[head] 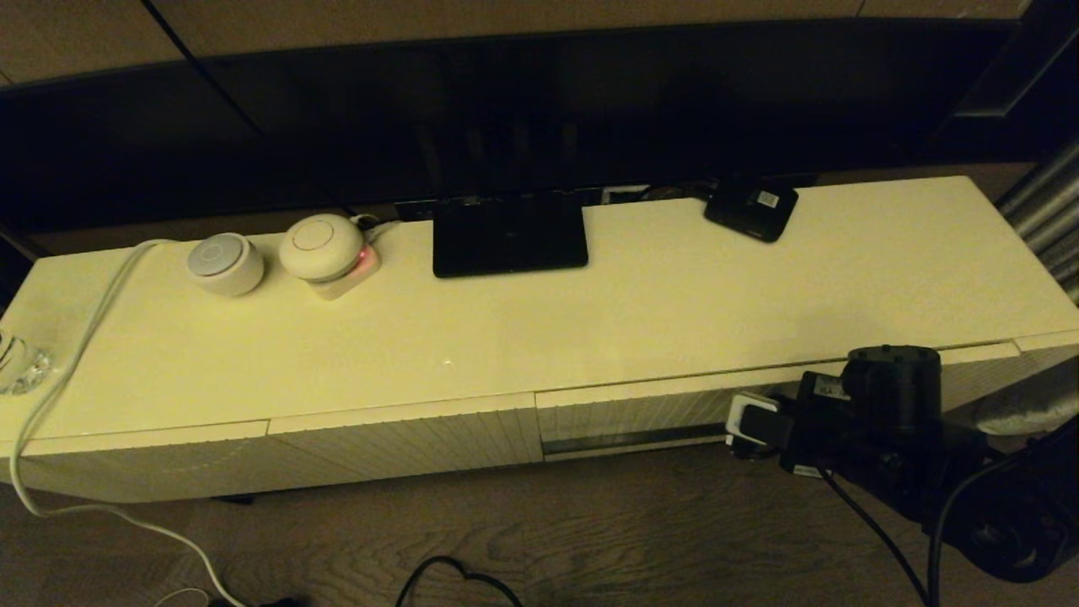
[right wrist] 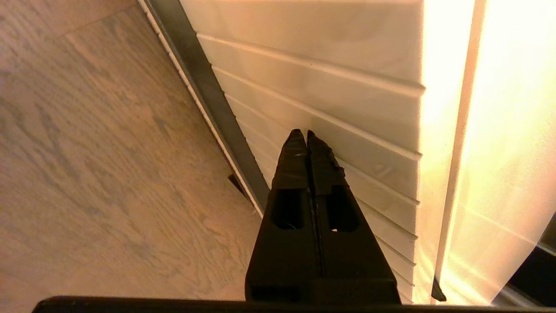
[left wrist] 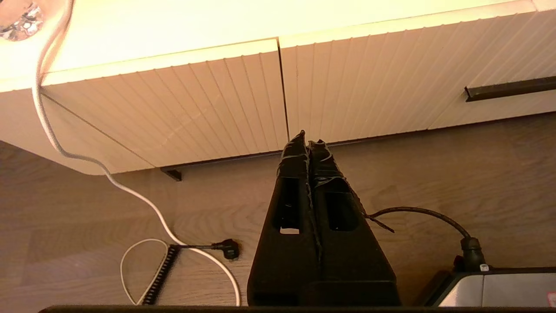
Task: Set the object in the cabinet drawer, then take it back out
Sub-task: Close the drawer, then open the drawer
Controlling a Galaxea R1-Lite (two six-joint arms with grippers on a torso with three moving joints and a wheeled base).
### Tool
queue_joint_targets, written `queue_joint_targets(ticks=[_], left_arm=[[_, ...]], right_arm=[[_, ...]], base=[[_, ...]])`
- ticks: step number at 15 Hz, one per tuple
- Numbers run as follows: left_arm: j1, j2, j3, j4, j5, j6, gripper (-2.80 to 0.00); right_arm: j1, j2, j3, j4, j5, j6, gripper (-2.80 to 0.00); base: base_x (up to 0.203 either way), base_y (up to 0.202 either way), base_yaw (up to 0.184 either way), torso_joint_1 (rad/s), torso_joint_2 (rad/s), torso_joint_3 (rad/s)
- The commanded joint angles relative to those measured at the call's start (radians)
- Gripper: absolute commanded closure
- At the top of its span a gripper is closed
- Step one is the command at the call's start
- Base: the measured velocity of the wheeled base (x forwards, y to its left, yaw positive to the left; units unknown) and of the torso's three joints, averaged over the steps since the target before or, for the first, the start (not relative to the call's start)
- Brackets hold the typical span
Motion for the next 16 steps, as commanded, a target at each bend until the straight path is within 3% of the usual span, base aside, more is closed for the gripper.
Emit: queue_joint_targets(ticks=[1,4,8,12,16], left_arm=[[0.0,0.0,0.003,0.0,0.0,0.001,0.0],[0.0,0.0,0.003,0.0,0.0,0.001,0.0],[0.0,0.0,0.003,0.0,0.0,0.0,0.0],[0.0,0.0,0.003,0.0,0.0,0.0,0.0],[0.0,0.0,0.003,0.0,0.0,0.001,0.0]], right_arm=[[0.0,0.004,-0.002,-0.041,-0.003,-0.001,0.0],[0.0,-0.059,0.07,-0.044,-0.005,-0.001,0.0],[0.002,-0.22,0.211,0.093,0.001,0.013,0.0],[0.043,-0.447,0.322,0.387,0.005,0.091,0.0],[0.057,-0.698,0.372,0.716,0.023,0.111,0.0]], base=[[0.0,0.0,0.0,0.0,0.0,0.0],[0.0,0.0,0.0,0.0,0.0,0.0],[0.0,0.0,0.0,0.0,0.0,0.0],[0.0,0.0,0.0,0.0,0.0,0.0],[0.0,0.0,0.0,0.0,0.0,0.0]])
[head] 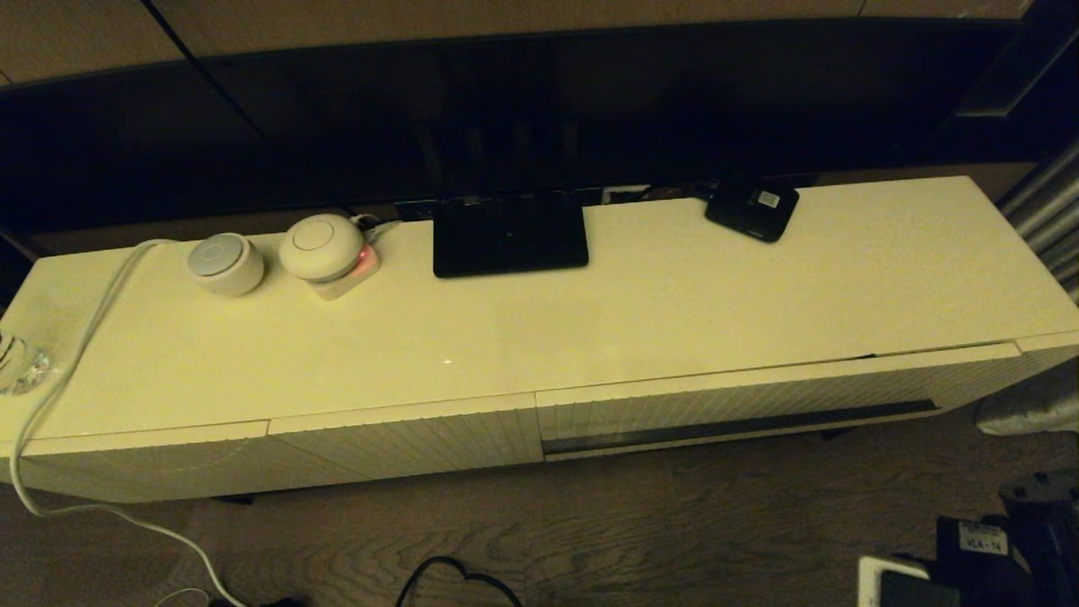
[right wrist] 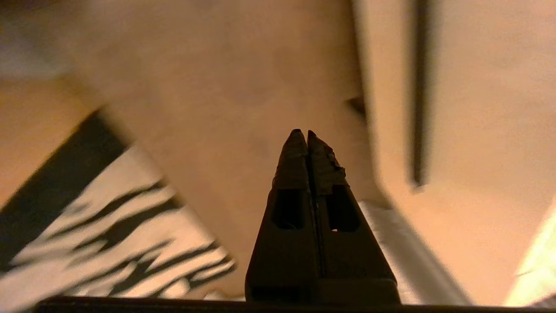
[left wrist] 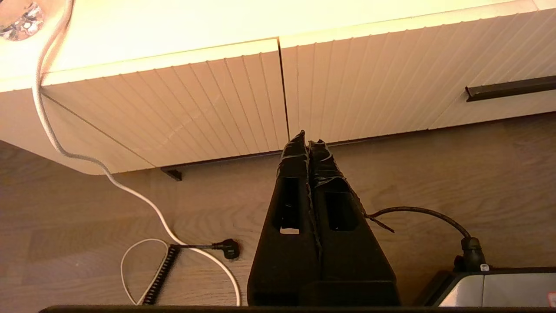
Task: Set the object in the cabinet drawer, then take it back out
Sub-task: Open the drawer
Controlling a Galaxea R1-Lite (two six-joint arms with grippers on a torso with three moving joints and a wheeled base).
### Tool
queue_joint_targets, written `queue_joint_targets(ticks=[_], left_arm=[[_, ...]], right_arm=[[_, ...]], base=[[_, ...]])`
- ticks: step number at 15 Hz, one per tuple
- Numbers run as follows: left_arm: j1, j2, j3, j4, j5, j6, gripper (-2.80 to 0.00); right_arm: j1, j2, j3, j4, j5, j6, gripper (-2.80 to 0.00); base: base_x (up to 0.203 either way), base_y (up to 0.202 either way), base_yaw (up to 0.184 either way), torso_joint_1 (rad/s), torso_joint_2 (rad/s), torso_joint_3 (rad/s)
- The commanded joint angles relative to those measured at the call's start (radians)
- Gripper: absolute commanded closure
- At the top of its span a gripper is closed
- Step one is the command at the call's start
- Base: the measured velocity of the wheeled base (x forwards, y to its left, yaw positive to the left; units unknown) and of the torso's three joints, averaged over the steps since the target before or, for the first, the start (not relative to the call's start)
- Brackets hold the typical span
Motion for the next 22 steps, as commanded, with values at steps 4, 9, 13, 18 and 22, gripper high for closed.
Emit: queue_joint_targets(ticks=[4,9,13,18,22], left_arm=[[0.0,0.0,0.003,0.0,0.0,0.0,0.0],[0.0,0.0,0.003,0.0,0.0,-0.001,0.0],[0.0,0.0,0.003,0.0,0.0,0.0,0.0],[0.0,0.0,0.003,0.0,0.0,0.001,0.0],[0.0,0.0,0.003,0.0,0.0,-0.001,0.0]], right_arm=[[0.005,-0.379,0.046,0.356,0.054,-0.009,0.0],[-0.013,-0.403,0.089,0.396,0.173,-0.094,0.0],[-0.104,-0.249,0.053,0.366,0.296,-0.165,0.0],[-0.095,0.042,0.004,0.187,0.322,-0.18,0.0],[-0.034,0.21,-0.035,-0.028,0.3,-0.182,0.0]], base=[[0.0,0.0,0.0,0.0,0.0,0.0],[0.0,0.0,0.0,0.0,0.0,0.0],[0.0,0.0,0.0,0.0,0.0,0.0],[0.0,0.0,0.0,0.0,0.0,0.0],[0.0,0.0,0.0,0.0,0.0,0.0]])
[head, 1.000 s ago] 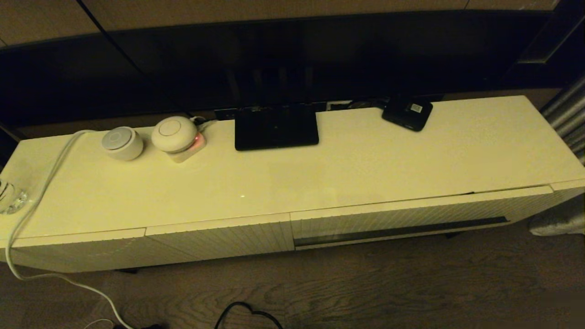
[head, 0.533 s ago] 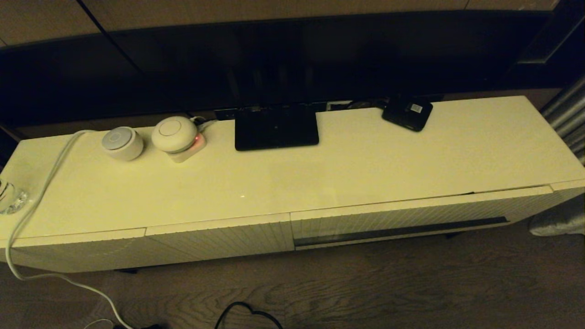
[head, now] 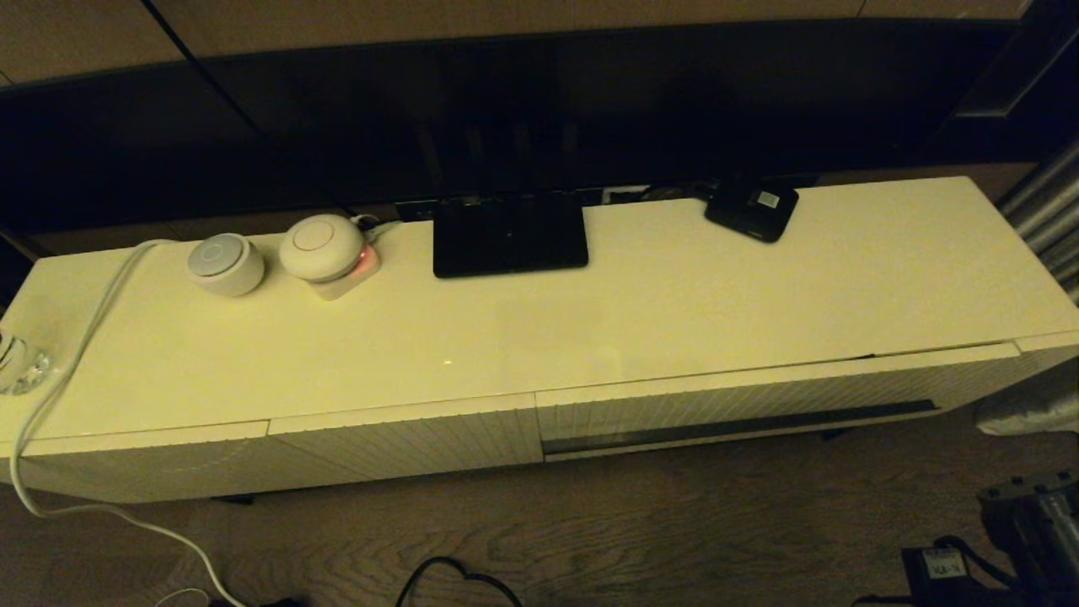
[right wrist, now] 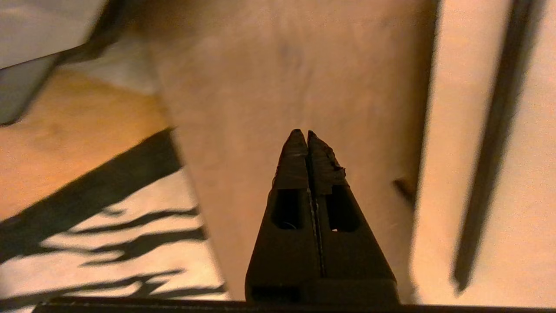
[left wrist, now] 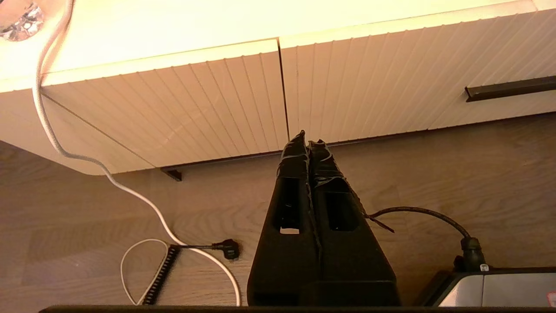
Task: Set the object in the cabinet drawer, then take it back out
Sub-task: Open the drawer
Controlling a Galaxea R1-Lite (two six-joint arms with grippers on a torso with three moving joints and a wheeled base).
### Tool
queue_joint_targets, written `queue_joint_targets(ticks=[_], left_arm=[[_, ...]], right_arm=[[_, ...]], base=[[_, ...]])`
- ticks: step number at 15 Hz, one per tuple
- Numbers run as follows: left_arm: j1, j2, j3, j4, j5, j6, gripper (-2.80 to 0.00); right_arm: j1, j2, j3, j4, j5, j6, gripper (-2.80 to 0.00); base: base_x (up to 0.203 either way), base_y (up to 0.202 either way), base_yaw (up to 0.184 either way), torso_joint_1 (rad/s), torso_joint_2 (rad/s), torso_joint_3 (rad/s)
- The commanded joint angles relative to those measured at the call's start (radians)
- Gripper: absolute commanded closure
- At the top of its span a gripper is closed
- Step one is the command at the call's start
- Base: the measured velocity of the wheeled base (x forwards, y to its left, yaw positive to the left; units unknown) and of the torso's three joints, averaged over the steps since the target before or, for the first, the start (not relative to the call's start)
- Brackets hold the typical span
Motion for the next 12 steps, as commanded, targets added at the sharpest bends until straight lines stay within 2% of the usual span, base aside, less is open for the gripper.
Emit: queue_joint_targets(ticks=[1,3,4,12], left_arm=[[0.0,0.0,0.003,0.0,0.0,0.001,0.0],[0.0,0.0,0.003,0.0,0.0,0.0,0.0],[0.0,0.0,0.003,0.0,0.0,0.0,0.0],[0.0,0.0,0.003,0.0,0.0,0.001,0.0]], right_arm=[[0.022,0.146,-0.016,-0.121,-0.013,-0.004,0.0],[0.023,0.179,-0.022,-0.195,-0.064,0.002,0.0],[0.023,0.179,-0.028,-0.195,-0.067,-0.001,-2.8],[0.025,0.234,-0.085,-0.194,-0.052,-0.004,-2.8]], base=[[0.0,0.0,0.0,0.0,0.0,0.0],[0.0,0.0,0.0,0.0,0.0,0.0],[0.0,0.0,0.0,0.0,0.0,0.0],[0.0,0.0,0.0,0.0,0.0,0.0]])
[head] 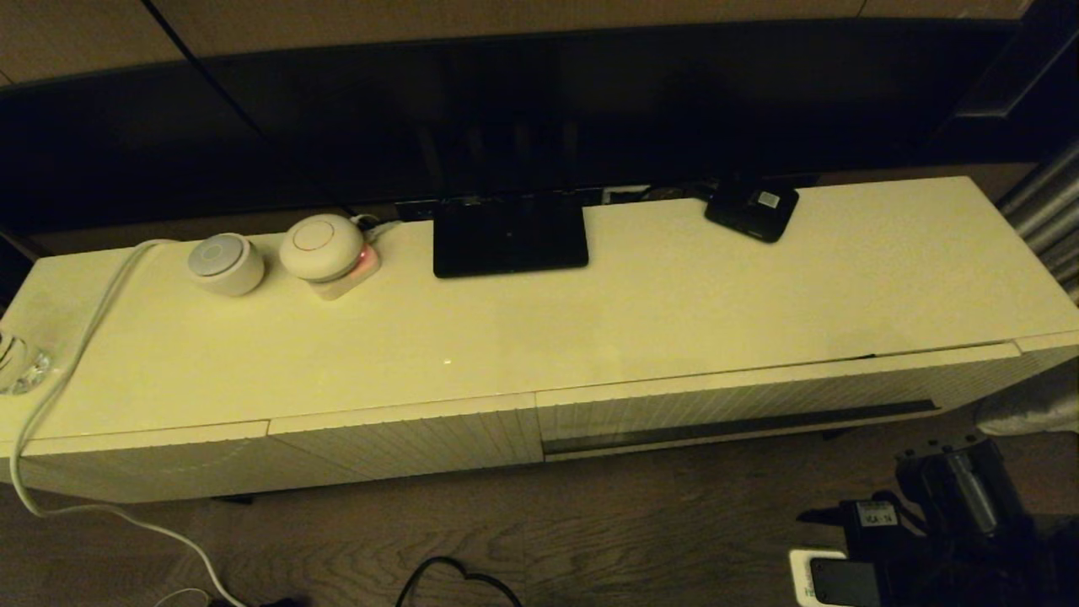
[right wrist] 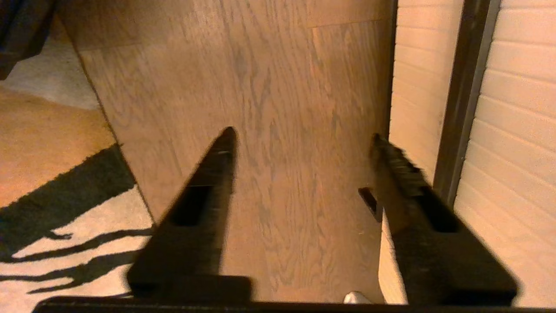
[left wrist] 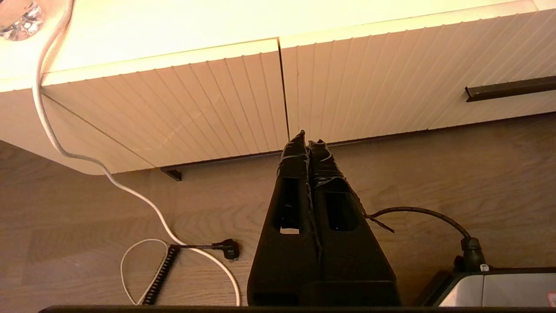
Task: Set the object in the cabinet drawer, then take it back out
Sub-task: Open the drawer
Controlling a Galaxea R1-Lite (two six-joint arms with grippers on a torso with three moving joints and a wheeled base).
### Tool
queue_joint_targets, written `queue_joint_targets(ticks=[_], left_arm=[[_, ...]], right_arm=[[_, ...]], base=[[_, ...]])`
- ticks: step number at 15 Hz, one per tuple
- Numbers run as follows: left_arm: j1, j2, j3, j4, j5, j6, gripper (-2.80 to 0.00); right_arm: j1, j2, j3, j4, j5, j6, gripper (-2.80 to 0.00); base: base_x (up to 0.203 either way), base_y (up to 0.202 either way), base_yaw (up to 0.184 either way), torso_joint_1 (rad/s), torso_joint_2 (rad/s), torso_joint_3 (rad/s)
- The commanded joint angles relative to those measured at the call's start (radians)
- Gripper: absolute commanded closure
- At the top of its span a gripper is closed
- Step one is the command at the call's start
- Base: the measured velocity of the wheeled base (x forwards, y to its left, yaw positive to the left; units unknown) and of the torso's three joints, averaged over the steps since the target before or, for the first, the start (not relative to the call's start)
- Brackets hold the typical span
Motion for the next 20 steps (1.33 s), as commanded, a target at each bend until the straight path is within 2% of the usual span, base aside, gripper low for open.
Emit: queue_joint_targets(ticks=[1,3,5,16,20], left_arm=[[0.0,0.0,0.003,0.0,0.0,0.001,0.0],[0.0,0.0,0.003,0.0,0.0,0.0,0.0],[0.0,0.0,0.003,0.0,0.0,0.001,0.0],[0.0,0.0,0.003,0.0,0.0,0.0,0.0],[0.0,0.0,0.003,0.0,0.0,0.001,0.0]], right_arm=[[0.0,0.034,-0.005,-0.007,0.023,-0.013,-2.8],[0.0,0.061,-0.006,-0.004,0.081,-0.065,-2.8],[-0.001,0.08,-0.01,0.007,0.087,-0.103,-2.8],[-0.01,0.22,-0.109,-0.13,0.087,-0.143,-2.8],[-0.03,0.248,-0.149,-0.136,0.086,-0.144,-2.8]], base=[[0.0,0.0,0.0,0.0,0.0,0.0],[0.0,0.0,0.0,0.0,0.0,0.0],[0.0,0.0,0.0,0.0,0.0,0.0],[0.0,0.0,0.0,0.0,0.0,0.0],[0.0,0.0,0.0,0.0,0.0,0.0]])
